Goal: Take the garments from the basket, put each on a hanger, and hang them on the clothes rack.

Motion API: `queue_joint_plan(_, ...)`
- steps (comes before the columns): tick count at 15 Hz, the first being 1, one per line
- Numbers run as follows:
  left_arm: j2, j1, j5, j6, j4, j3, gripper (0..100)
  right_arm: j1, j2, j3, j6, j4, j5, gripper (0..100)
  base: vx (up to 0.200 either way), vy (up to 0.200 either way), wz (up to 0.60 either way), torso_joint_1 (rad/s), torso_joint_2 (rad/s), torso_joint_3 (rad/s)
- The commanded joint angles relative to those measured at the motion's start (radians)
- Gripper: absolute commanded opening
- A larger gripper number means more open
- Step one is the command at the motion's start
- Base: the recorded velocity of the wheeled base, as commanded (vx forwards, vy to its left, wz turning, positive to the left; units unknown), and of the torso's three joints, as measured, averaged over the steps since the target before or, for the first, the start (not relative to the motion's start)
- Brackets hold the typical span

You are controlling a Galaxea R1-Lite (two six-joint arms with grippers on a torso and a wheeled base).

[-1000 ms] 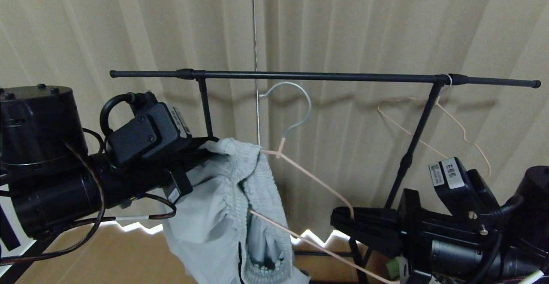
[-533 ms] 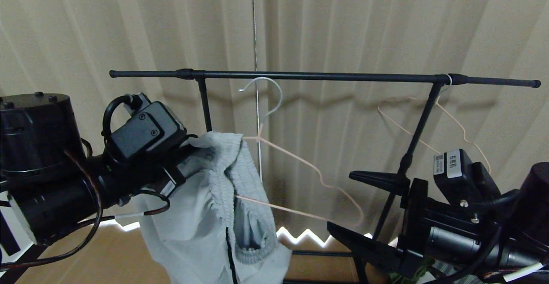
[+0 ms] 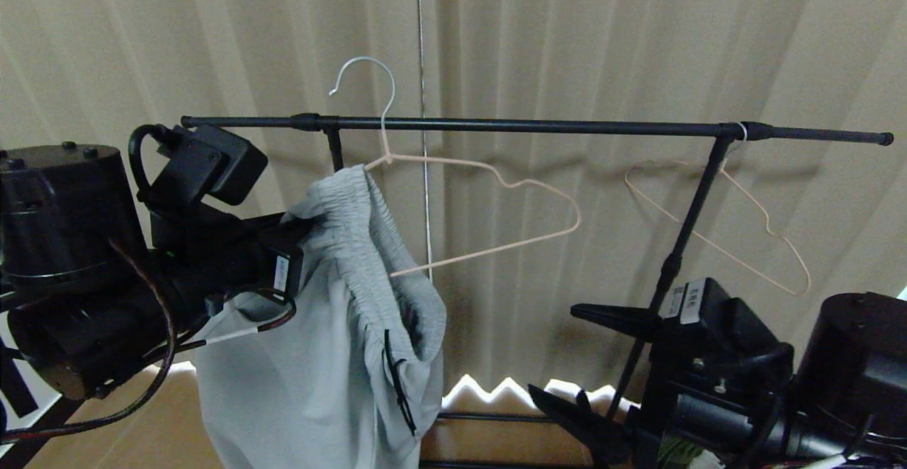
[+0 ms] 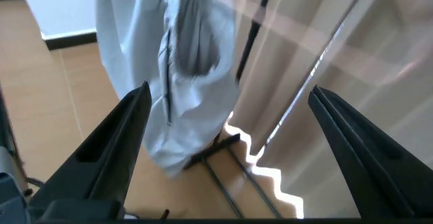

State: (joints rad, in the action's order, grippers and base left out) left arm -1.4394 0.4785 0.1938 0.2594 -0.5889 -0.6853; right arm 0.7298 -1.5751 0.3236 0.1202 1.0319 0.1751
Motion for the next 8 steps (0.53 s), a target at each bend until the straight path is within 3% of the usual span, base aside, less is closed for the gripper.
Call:
queue_joint_plan(1, 0.004, 0.017, -0.001, -0.014, 0.000, -0.022, 0, 0.039, -0.072, 0.011, -0.002, 0.005, -0.016, 100, 0.000, 0.000, 0.00, 0.000, 0.00, 0.000)
queue_joint_plan(8, 0.048, 0.074, -0.011, -0.015, -0.005, -0.025, 0, 0.057, -0.322, 0.117, -0.067, 0.246, -0.097, 100, 0.000, 0.000, 0.00, 0.000, 0.00, 0.000)
